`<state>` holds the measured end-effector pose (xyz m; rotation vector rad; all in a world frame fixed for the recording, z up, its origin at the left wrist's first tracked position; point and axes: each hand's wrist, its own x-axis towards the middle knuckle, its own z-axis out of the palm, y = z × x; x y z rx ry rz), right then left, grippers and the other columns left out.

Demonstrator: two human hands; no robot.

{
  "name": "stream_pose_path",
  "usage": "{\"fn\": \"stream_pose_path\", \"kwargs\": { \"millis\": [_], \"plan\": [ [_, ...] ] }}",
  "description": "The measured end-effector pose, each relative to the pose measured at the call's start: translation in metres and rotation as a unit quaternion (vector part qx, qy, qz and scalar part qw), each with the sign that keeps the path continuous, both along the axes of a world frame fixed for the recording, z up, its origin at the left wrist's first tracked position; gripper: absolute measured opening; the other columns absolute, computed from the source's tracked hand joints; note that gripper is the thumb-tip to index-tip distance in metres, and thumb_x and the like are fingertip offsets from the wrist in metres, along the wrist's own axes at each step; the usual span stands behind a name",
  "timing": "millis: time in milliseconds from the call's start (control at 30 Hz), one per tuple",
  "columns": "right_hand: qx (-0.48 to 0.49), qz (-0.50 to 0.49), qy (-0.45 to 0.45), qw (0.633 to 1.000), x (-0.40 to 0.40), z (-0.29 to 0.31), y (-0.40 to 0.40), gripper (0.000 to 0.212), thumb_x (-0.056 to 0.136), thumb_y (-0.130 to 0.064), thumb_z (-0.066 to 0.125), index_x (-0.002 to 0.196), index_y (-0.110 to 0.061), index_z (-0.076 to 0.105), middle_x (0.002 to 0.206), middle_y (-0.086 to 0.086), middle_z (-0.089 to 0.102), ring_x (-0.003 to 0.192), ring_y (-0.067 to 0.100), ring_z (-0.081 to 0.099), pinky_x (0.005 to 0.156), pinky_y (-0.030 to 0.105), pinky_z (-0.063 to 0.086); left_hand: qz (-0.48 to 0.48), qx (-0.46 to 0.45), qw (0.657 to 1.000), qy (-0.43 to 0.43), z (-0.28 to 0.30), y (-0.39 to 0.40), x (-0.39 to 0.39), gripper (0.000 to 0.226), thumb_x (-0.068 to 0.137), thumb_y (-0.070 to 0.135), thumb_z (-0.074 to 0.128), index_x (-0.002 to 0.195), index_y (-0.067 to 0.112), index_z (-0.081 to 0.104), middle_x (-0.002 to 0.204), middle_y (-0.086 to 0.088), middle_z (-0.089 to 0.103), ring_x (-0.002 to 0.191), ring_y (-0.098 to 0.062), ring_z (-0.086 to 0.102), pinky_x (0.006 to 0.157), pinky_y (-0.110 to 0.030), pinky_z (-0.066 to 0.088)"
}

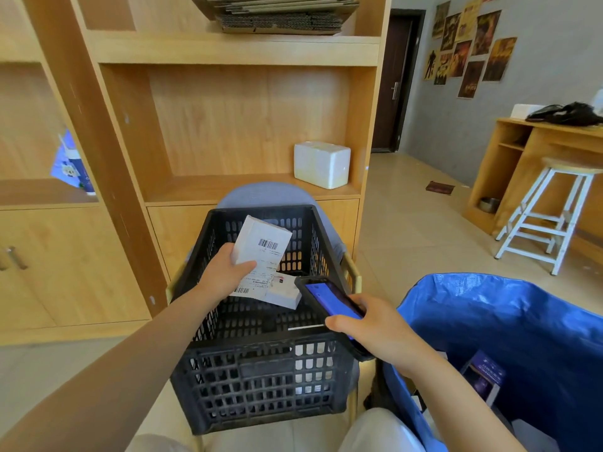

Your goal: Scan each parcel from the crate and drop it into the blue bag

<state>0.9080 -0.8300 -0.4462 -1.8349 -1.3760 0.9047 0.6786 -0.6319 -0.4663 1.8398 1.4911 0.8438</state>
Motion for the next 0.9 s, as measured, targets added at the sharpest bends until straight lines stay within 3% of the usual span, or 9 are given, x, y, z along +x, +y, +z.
{"fn": "stream_pose_path", "kwargs": {
  "millis": [167, 300, 400, 467, 533, 600, 667, 833, 900],
  "plan": [
    [0.015, -0.045, -0.004, 0.999, 0.024, 0.003, -0.014, 0.032, 0.077, -0.049, 0.075, 0.101, -0.030, 0.064, 0.091, -0.008, 0.072, 0.086, 0.011, 0.068, 0.083, 0.038, 0.059, -0.032, 0.033, 0.997, -0.056, 0.027, -0.007, 0.027, 0.039, 0.094, 0.037, 0.061, 0.126, 0.018, 0.048, 0.117, 0.002, 0.060, 0.101, -0.015, 0.061, 0.071, -0.027, 0.048],
    [0.028, -0.105, -0.004, 0.994, 0.066, 0.007, -0.035, 0.029, 0.078, -0.044, 0.076, 0.098, -0.027, 0.066, 0.089, -0.004, 0.071, 0.083, 0.014, 0.068, 0.077, 0.034, 0.055, -0.094, 0.020, 0.988, -0.117, 0.054, -0.016, 0.081, 0.033, 0.094, 0.040, 0.058, 0.121, 0.022, 0.056, 0.111, 0.007, 0.067, 0.094, -0.008, 0.067, 0.070, -0.026, 0.051],
    [0.026, -0.164, -0.009, 0.986, 0.107, 0.003, -0.058, 0.025, 0.080, -0.042, 0.077, 0.097, -0.028, 0.066, 0.091, -0.006, 0.071, 0.085, 0.013, 0.068, 0.079, 0.034, 0.053, -0.121, -0.031, 0.981, -0.148, 0.064, -0.028, 0.141, 0.038, 0.089, 0.043, 0.054, 0.120, 0.022, 0.058, 0.111, 0.004, 0.070, 0.094, -0.013, 0.069, 0.078, -0.036, 0.056],
    [0.021, -0.206, -0.020, 0.978, 0.137, -0.005, -0.078, 0.025, 0.079, -0.042, 0.077, 0.097, -0.028, 0.065, 0.091, -0.008, 0.071, 0.086, 0.012, 0.067, 0.077, 0.032, 0.051, -0.143, -0.064, 0.974, -0.163, 0.062, -0.042, 0.186, 0.030, 0.092, 0.035, 0.051, 0.116, 0.019, 0.057, 0.107, 0.000, 0.069, 0.093, -0.017, 0.068, 0.074, -0.032, 0.054],
    [0.011, -0.250, -0.038, 0.967, 0.167, -0.016, -0.098, 0.027, 0.078, -0.043, 0.078, 0.097, -0.026, 0.065, 0.091, -0.006, 0.070, 0.084, 0.013, 0.066, 0.073, 0.032, 0.049, -0.174, -0.082, 0.970, -0.149, 0.052, -0.059, 0.233, 0.015, 0.096, 0.027, 0.047, 0.101, 0.019, 0.059, 0.096, 0.000, 0.067, 0.086, -0.016, 0.065, 0.067, -0.027, 0.049],
    [-0.010, -0.286, -0.052, 0.957, 0.195, -0.031, -0.119, 0.028, 0.078, -0.042, 0.079, 0.096, -0.025, 0.065, 0.090, -0.004, 0.070, 0.081, 0.014, 0.065, 0.070, 0.032, 0.048, -0.212, -0.111, 0.961, -0.137, 0.037, -0.079, 0.278, 0.015, 0.098, 0.020, 0.045, 0.088, 0.020, 0.058, 0.083, 0.004, 0.064, 0.076, -0.013, 0.063, 0.059, -0.022, 0.047],
    [-0.040, -0.312, -0.062, 0.947, 0.221, -0.048, -0.140, 0.032, 0.078, -0.044, 0.079, 0.097, -0.023, 0.064, 0.089, -0.001, 0.069, 0.078, 0.016, 0.064, 0.069, 0.033, 0.049, -0.249, -0.145, 0.952, -0.103, 0.013, -0.093, 0.319, 0.014, 0.096, 0.019, 0.046, 0.095, 0.017, 0.060, 0.082, 0.003, 0.065, 0.073, -0.014, 0.063, 0.054, -0.020, 0.046],
    [-0.127, -0.374, -0.087, 0.915, 0.273, -0.086, -0.180, 0.051, 0.076, -0.053, 0.077, 0.110, -0.020, 0.058, 0.094, -0.007, 0.064, 0.088, 0.020, 0.062, 0.078, 0.038, 0.052, -0.309, -0.222, 0.925, 0.004, -0.071, -0.122, 0.401, 0.037, 0.071, 0.039, 0.052, 0.098, 0.015, 0.061, 0.101, -0.002, 0.070, 0.096, -0.022, 0.067, 0.075, -0.033, 0.049],
    [-0.159, -0.386, -0.097, 0.904, 0.287, -0.098, -0.189, 0.052, 0.075, -0.053, 0.074, 0.112, -0.021, 0.056, 0.092, -0.011, 0.061, 0.089, 0.020, 0.062, 0.082, 0.040, 0.053, -0.338, -0.247, 0.907, 0.045, -0.106, -0.133, 0.423, 0.035, 0.077, 0.038, 0.056, 0.103, 0.015, 0.065, 0.105, 0.000, 0.069, 0.098, -0.019, 0.066, 0.079, -0.036, 0.052]
  ]
}}
